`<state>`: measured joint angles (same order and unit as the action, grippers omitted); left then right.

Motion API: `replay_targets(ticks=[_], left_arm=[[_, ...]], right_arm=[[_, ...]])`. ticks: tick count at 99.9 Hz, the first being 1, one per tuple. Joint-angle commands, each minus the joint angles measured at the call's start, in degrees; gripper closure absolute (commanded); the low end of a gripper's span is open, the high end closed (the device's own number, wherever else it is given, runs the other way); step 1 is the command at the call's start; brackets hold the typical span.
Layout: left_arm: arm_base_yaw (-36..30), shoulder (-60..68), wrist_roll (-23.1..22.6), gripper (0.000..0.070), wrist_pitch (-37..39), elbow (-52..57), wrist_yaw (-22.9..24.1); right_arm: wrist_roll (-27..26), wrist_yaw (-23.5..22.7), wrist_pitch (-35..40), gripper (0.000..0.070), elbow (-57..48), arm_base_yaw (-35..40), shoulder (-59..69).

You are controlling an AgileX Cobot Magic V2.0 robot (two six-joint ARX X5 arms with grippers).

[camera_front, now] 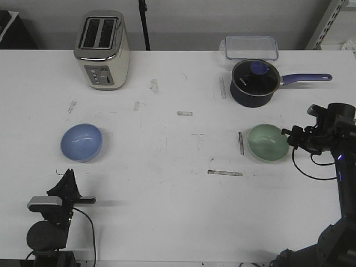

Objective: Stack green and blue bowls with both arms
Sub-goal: 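Reach the right gripper down and grasp the rim of the pale green bowl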

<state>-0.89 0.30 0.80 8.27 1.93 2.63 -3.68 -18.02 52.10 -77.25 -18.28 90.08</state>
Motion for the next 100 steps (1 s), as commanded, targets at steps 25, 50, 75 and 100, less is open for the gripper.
replay_targets(ticks=[25, 50, 75, 100], left_arm=[[0.02, -0.11, 0.26, 0.0697, 0.77, -1.2, -0.28], [0.02, -0.11, 0.26, 0.0697, 0.77, -1.2, -0.28], [0.02, -0.11, 0.26, 0.0697, 0.79, -1.2, -0.28], [0.02, -0.11, 0.26, 0.0697, 0.79, -1.2, -0.28]], right_arm=[[0.94, -0.11, -0.61, 0.0301, 0.0, -0.15, 2.32], [0.7, -0.04, -1.92, 0.0308, 0.2, 1.16, 6.62], [0.46, 0.07, -2.62, 0.0477, 0.42, 2.73, 9.55], [-0.15, -0.02, -2.69, 0.0696, 0.44, 2.95, 9.31]])
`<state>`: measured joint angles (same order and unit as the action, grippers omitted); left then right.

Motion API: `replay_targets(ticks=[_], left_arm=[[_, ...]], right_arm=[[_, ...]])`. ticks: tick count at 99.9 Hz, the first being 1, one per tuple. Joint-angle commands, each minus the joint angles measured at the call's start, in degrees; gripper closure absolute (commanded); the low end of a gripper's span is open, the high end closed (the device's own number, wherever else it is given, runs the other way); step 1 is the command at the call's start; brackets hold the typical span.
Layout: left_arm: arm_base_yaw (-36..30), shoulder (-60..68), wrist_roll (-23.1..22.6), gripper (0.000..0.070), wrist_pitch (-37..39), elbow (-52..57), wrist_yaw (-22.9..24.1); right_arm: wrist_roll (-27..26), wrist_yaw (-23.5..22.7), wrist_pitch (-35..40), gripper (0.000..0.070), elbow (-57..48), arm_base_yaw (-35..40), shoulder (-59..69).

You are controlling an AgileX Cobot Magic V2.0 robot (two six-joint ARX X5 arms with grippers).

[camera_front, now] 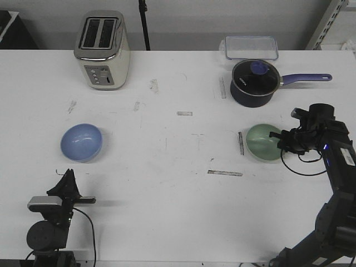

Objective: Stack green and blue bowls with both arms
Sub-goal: 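Reach the right gripper down and grasp the rim of the pale green bowl, then slide the green bowl with the right gripper toward the table center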

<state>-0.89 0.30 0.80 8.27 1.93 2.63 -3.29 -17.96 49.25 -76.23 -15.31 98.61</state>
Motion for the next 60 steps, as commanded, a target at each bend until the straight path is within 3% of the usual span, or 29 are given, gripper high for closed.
replay_targets(ticks=[1, 24, 34, 60], left_arm=[[0.02, -0.11, 0.26, 0.0697, 0.79, -1.2, -0.28], [0.02, -0.11, 0.26, 0.0697, 0.79, -1.2, -0.28], [0.02, -0.11, 0.26, 0.0697, 0.79, -1.2, -0.28], [0.02, -0.11, 0.26, 0.0697, 0.79, -1.2, -0.28]], right_arm=[[-0.68, -0.09, 0.28, 0.0696, -0.59, -0.02, 0.74], [-3.8, -3.02, 0.66, 0.0696, -0.72, 0.28, -3.74], [-7.69, -5.16, 0.15, 0.0696, -0.72, 2.1, -6.45], [-14.71, -3.96, 0.26, 0.0696, -0.68, 16.31, -8.63]])
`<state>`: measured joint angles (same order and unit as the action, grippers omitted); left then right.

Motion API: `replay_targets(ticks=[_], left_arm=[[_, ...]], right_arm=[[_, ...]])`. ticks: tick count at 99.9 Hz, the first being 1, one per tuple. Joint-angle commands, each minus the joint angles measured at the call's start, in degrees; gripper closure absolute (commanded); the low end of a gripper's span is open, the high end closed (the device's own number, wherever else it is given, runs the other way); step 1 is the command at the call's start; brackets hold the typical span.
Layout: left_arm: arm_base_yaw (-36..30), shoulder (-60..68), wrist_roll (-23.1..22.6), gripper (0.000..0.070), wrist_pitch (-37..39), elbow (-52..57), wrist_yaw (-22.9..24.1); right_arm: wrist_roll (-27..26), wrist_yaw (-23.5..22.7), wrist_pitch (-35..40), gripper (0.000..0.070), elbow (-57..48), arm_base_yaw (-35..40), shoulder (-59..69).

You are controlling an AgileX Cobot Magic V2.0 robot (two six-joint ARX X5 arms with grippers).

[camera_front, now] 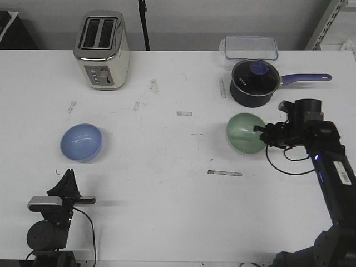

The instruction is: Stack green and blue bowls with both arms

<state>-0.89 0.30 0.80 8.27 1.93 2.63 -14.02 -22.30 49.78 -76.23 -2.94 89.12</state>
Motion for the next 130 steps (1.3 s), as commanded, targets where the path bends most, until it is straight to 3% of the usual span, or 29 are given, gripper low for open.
replay_targets(ticks=[1, 25, 52, 72, 95, 100, 112, 130], left_arm=[[0.02, -0.11, 0.26, 0.0697, 0.79, -1.2, -0.28], [0.02, -0.11, 0.26, 0.0697, 0.79, -1.2, -0.28], [0.02, -0.11, 0.26, 0.0697, 0.79, -1.2, -0.28], [0.02, -0.11, 0.26, 0.0697, 0.77, -1.2, -0.28], [0.02, -0.11, 0.26, 0.0697, 0.79, -1.2, -0.28], [0.02, -0.11, 0.26, 0.0697, 0.79, -1.2, -0.28], [0.02, -0.11, 0.26, 0.0697, 0.79, -1.2, -0.28], [0.02, -0.11, 0.26, 0.0697, 0.79, -1.2, -0.28]], right_arm=[[-4.44, 0.72, -0.33, 0.0696, -0.68, 4.7, 0.9], [-16.37, 11.39, -6.1, 0.0696, -0.68, 22.71, 2.54], [-25.05, 13.64, -12.13, 0.0696, -0.68, 34.38, 8.55], [-25.38, 16.41, -12.57, 0.0696, -0.68, 35.52, 11.82], [-25.09, 16.31, -13.84, 0.0687, -0.68, 35.54, 11.98], [-25.16, 16.31, -13.75, 0.0665, -0.68, 35.43, 11.98], [-24.92, 16.37, -13.77, 0.0537, -0.68, 35.01, 11.58], [-22.69, 16.7, -14.21, 0.0469, -0.68, 33.99, 8.41]])
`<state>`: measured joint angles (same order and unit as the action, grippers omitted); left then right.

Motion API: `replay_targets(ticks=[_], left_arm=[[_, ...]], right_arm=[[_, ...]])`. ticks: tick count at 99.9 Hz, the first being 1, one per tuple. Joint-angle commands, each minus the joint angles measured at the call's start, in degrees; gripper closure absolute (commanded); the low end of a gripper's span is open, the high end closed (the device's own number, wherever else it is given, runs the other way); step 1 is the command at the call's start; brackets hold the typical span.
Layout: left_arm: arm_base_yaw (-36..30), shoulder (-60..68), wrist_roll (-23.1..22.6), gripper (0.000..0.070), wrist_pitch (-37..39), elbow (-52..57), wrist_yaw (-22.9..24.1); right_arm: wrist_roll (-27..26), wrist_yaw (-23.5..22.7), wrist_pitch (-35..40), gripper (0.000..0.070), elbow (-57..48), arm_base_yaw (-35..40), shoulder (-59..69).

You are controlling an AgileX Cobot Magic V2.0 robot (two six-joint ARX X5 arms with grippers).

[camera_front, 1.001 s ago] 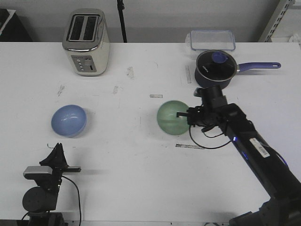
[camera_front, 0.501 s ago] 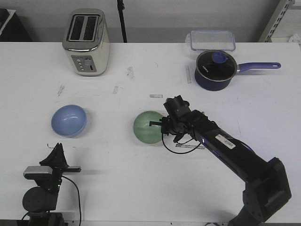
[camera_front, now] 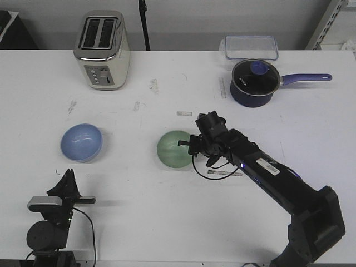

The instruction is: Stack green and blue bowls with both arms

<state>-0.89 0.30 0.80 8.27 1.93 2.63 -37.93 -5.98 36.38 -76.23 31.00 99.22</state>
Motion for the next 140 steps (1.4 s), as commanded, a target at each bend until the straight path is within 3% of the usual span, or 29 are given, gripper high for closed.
replay_targets(ticks=[1, 9, 22, 45, 51, 62, 70, 83, 101, 140], left_arm=[[0.02, -0.11, 0.26, 0.0697, 0.79, -1.2, -0.28], [0.02, -0.11, 0.26, 0.0697, 0.79, -1.2, -0.28], [0.02, -0.11, 0.26, 0.0697, 0.79, -1.2, -0.28], [0.02, -0.11, 0.26, 0.0697, 0.79, -1.2, -0.28], [0.02, -0.11, 0.26, 0.0697, 0.79, -1.2, -0.28], [0.02, -0.11, 0.26, 0.0697, 0.79, -1.2, -0.28], [0.02, -0.11, 0.26, 0.0697, 0.79, -1.2, -0.28], [0.02, -0.11, 0.26, 0.0697, 0.79, -1.2, -0.28], [0.02, -0.11, 0.26, 0.0697, 0.79, -1.2, -0.28], [0.02, -0.11, 0.26, 0.0697, 0.79, -1.2, -0.28]], right_arm=[[1.4, 0.42, -0.83, 0.0462, -0.68, -0.04, -2.01], [3.37, 0.66, -0.9, 0.0409, -0.68, -1.03, -4.39], [8.9, 3.34, -0.9, 0.0407, -0.46, -2.71, -8.72], [27.65, 9.09, -10.91, 0.0421, 9.64, -8.02, -21.59], [33.22, 9.16, -14.47, 0.0472, 14.08, -10.19, -26.03], [41.57, 9.03, -19.45, 0.0688, 21.84, -14.88, -34.58], [45.05, 9.01, -22.38, 0.0696, 27.1, -18.8, -40.81], [45.59, 8.02, -24.85, 0.0695, 34.21, -25.33, -50.42], [44.04, 1.42, -25.24, 0.0695, 42.84, -31.71, -62.12], [33.75, 1.46, -21.7, 0.0695, 52.89, -32.89, -83.91]])
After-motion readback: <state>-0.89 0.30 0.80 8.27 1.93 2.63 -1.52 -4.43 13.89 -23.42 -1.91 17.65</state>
